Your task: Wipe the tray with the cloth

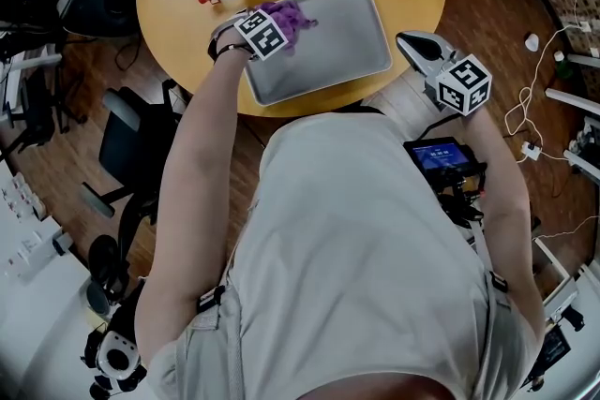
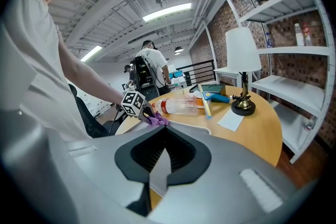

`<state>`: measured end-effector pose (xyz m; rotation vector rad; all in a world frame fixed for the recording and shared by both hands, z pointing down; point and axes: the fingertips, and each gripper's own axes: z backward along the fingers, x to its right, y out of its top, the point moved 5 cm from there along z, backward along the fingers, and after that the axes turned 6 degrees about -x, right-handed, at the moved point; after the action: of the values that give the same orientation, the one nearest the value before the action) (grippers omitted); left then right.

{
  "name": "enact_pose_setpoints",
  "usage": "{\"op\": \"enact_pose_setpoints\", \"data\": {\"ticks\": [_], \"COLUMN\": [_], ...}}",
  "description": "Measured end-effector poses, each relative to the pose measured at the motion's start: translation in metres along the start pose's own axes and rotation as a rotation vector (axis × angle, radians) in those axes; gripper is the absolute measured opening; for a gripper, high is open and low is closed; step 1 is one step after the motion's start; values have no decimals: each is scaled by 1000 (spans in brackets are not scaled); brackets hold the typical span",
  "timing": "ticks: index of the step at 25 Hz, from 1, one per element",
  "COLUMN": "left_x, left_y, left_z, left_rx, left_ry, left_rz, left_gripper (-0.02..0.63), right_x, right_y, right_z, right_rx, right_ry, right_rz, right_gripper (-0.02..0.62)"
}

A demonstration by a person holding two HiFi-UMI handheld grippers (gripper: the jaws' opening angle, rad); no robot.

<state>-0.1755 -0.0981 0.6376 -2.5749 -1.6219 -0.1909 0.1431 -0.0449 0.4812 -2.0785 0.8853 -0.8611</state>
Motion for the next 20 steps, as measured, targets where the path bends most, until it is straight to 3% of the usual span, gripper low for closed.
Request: {"op": "enact_pose_setpoints", "data": {"ticks": [12,20], "left_x": [6,12], "left_y": [0,37], "left_z": [3,4], "left_rx": [25,63], "left_ry": [5,-7], "left_rz": [22,1], "left_gripper": [101,101], "right_x": [-2,2], "right_y": [1,-2], "right_z": [-1,3], "right_rx": [-2,6], "right_ry": [0,-16], "right_rz": [6,-11], "right_gripper": [3,3]}}
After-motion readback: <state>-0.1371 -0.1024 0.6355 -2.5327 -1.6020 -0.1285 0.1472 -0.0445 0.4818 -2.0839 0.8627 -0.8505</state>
